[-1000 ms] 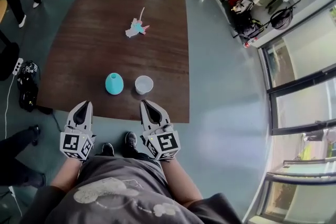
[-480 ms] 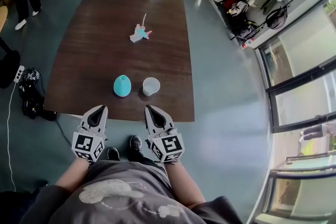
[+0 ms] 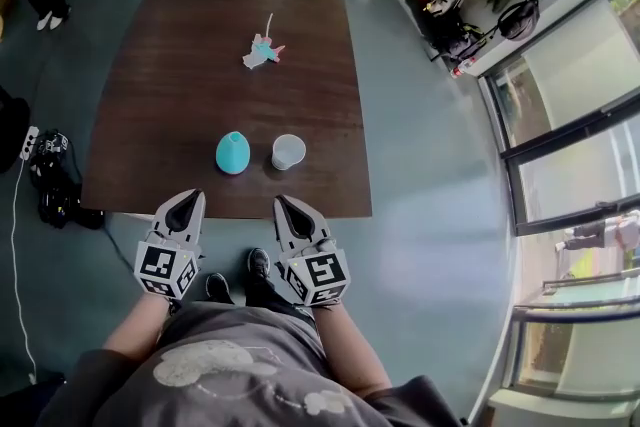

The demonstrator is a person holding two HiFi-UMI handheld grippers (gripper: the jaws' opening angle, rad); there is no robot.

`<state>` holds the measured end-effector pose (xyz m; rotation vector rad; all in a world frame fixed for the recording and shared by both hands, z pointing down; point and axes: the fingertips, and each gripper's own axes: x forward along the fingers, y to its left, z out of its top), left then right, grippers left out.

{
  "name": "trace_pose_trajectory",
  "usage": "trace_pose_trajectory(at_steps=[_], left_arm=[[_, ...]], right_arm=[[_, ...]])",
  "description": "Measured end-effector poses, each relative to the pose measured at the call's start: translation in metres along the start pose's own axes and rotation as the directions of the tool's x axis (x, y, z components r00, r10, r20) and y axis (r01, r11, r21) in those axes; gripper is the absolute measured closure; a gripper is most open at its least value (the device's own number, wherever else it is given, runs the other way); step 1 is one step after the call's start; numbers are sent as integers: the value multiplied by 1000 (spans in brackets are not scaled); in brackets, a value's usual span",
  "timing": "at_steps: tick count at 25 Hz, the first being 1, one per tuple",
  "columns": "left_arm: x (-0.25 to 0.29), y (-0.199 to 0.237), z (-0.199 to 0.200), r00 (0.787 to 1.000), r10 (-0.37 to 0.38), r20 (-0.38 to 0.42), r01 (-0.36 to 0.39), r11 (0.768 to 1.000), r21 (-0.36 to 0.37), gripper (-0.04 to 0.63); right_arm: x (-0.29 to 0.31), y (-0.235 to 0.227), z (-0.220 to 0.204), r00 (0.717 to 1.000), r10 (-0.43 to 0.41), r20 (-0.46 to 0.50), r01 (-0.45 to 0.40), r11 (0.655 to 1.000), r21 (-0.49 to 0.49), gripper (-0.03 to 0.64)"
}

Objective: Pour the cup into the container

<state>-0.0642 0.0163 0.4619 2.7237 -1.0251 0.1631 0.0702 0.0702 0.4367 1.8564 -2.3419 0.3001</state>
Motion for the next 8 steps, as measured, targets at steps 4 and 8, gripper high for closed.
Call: trace_pose_trajectory(at_steps=[4, 8], left_arm=[[-2, -3, -5, 1000, -19, -13, 19, 1000, 0, 588], [-5, -6, -8, 999, -29, -21, 29, 1000, -6, 588]], right_arm=[[-5, 5, -4, 1000, -6, -6, 6, 1000, 10, 629], [-13, 7, -9, 1000, -16, -13, 16, 1000, 22, 629]])
